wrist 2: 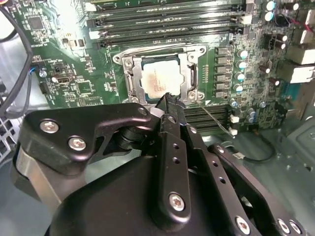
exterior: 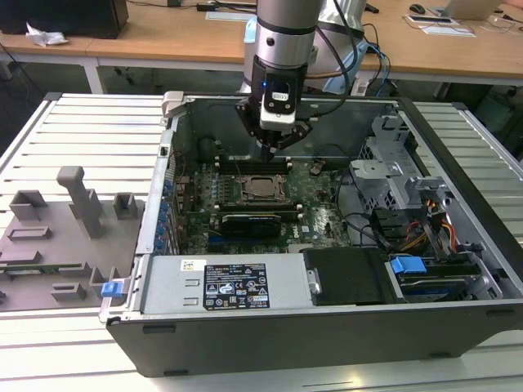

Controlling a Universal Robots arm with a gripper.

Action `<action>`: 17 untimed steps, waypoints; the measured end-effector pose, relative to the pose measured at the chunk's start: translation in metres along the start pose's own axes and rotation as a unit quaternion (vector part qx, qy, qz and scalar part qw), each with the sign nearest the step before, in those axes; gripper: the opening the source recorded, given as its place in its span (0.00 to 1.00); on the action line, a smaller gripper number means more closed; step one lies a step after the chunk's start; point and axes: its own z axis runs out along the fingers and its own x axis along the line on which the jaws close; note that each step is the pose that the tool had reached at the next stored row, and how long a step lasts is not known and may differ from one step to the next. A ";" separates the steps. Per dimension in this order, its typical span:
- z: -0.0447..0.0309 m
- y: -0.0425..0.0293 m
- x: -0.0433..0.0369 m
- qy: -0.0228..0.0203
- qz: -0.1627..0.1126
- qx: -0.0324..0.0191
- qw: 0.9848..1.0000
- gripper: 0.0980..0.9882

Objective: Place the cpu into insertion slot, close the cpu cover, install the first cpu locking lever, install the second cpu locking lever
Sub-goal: 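Install the first cpu locking lever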

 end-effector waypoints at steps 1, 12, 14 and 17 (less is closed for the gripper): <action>0.0000 0.0000 0.0000 0.000 -0.009 0.000 1.000 0.01; 0.0000 0.0000 0.0000 0.000 -0.077 0.002 0.997 0.01; 0.0000 0.0000 0.0000 -0.001 -0.092 0.003 0.996 0.01; 0.0000 0.0000 0.0000 -0.001 -0.115 0.003 0.993 0.01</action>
